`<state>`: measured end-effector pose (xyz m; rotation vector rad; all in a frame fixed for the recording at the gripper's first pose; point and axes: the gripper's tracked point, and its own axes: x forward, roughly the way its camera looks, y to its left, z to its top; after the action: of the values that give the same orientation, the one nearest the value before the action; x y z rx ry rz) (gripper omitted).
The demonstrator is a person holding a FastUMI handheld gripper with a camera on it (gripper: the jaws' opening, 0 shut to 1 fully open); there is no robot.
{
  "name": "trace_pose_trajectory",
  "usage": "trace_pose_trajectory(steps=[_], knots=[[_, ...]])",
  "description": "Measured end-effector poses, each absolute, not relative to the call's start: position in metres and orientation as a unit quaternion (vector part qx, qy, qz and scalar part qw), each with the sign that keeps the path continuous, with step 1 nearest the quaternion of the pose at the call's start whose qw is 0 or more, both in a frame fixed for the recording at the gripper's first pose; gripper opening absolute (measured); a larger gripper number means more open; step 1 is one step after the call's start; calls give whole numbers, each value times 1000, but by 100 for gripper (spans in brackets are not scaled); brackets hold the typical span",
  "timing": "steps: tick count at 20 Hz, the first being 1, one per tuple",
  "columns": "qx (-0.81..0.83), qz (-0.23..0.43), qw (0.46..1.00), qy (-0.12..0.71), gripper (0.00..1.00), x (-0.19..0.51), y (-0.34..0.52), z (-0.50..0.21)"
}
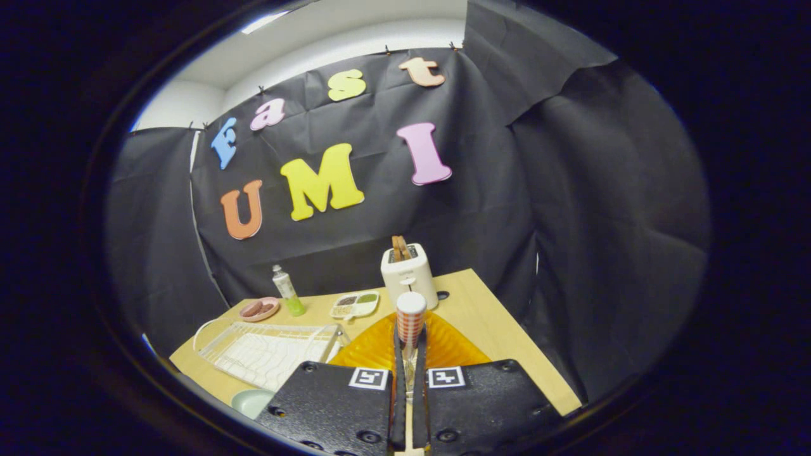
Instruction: Take the plate from the dish rack, then take the spoon from the basket and place it into the plate.
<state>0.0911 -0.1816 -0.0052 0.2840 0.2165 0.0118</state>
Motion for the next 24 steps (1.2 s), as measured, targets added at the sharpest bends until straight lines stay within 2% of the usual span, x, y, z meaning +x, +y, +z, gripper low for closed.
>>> trace_pose_trajectory(steps=[5, 13, 24], knots=[[127, 51, 982, 130, 9, 41, -91, 1], [103, 126, 970, 178, 9, 3, 53, -51], [142, 151, 946, 250, 11, 14, 117, -119]])
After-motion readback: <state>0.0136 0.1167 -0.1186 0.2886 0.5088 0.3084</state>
